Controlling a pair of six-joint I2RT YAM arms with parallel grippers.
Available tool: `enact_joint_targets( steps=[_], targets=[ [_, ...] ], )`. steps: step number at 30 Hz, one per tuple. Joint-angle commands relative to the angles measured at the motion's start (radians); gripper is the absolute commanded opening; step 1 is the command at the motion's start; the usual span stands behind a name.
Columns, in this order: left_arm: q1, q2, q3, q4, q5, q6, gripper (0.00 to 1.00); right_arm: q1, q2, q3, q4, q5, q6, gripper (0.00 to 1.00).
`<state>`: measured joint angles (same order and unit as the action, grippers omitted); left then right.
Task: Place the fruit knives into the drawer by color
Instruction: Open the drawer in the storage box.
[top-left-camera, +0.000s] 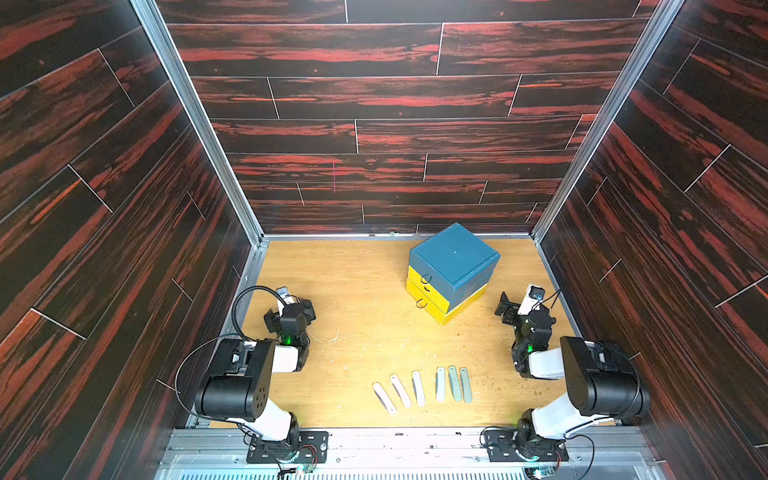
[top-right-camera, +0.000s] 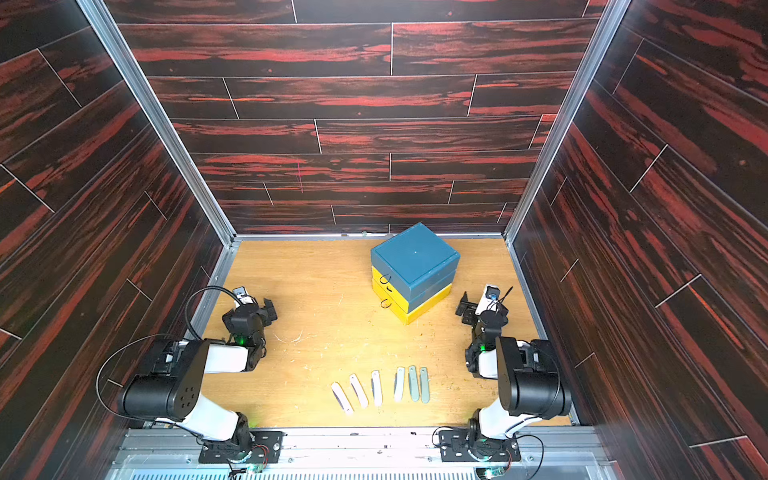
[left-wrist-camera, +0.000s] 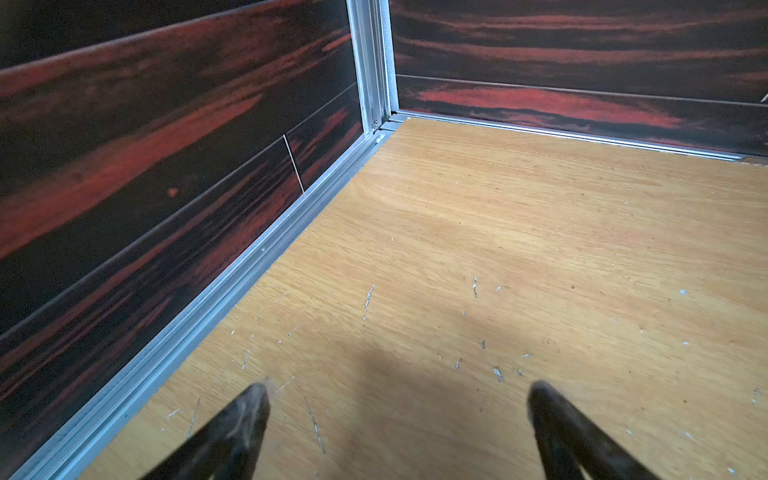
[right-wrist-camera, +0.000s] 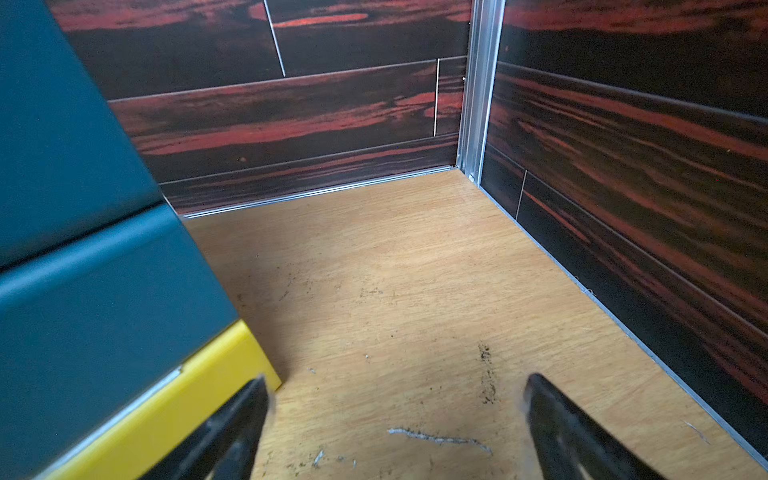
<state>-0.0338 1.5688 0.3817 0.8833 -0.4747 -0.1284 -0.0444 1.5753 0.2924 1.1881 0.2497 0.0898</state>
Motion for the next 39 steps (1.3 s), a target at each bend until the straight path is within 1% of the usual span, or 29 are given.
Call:
enact_joint_targets(
  steps=[1,31,33,34,35,37,38,39],
  targets=[
    [0.004,-0.024,0.016,-0.007,-0.002,-0.001,1.00,-0.002,-0.010,-0.006,0.001,-0.002,0.005,0.98],
    [0.003,-0.031,0.019,-0.009,-0.004,0.002,1.00,-0.002,-0.011,-0.007,0.004,-0.001,0.006,0.99],
    [0.003,-0.070,0.042,-0.073,-0.021,0.004,1.00,-0.002,-0.011,-0.009,0.005,-0.001,0.005,0.98],
    [0.004,-0.105,0.065,-0.138,-0.031,0.004,1.00,-0.002,-0.014,-0.008,0.007,-0.002,0.004,0.98],
    [0.003,-0.145,0.095,-0.227,-0.036,0.000,1.00,-0.002,-0.024,-0.009,-0.002,-0.003,0.004,0.99],
    [0.004,-0.241,0.178,-0.456,-0.046,-0.025,1.00,-0.002,-0.071,0.003,-0.062,0.012,0.010,0.98],
    [0.004,-0.281,0.221,-0.542,-0.072,-0.057,1.00,-0.002,-0.097,0.014,-0.107,0.028,0.012,0.98],
    [0.004,-0.315,0.268,-0.644,-0.117,-0.115,1.00,-0.002,-0.132,0.035,-0.180,0.058,0.021,0.99]
  ],
)
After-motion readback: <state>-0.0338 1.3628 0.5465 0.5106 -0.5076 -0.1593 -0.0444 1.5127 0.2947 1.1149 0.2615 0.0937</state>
